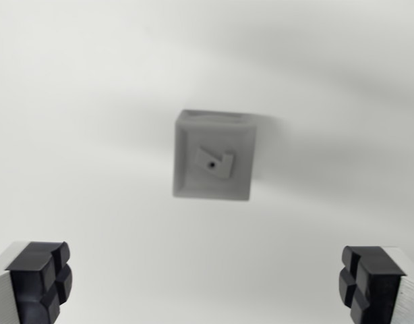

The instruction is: Destack cube

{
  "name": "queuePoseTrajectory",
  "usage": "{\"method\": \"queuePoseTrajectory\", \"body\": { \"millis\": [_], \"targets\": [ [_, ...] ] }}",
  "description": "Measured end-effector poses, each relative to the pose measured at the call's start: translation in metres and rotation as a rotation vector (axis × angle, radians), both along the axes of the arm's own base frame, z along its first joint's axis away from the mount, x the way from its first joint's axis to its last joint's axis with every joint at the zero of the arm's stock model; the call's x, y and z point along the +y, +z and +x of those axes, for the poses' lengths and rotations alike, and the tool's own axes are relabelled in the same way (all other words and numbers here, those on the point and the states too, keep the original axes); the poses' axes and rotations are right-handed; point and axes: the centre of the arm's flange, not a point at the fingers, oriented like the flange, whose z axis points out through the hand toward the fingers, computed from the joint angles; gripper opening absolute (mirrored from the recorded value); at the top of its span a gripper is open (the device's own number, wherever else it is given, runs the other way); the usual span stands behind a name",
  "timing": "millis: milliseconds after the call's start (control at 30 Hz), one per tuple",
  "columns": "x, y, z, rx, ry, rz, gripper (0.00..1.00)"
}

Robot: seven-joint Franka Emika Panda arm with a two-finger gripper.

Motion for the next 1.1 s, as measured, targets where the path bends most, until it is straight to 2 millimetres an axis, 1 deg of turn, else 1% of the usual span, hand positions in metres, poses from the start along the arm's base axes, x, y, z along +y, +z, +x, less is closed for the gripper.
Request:
{"method": "queuePoseTrajectory", "body": {
  "millis": [267, 733, 1100],
  "targets": [
    [0.0, 0.035, 0.0, -0.001, 0.0, 0.0, 1.0],
    [0.0, 0.087, 0.0, -0.002, 0.0, -0.001, 1.0],
    [0.0, 0.114, 0.001, 0.0, 0.0, -0.002, 1.0]
  ]
}}
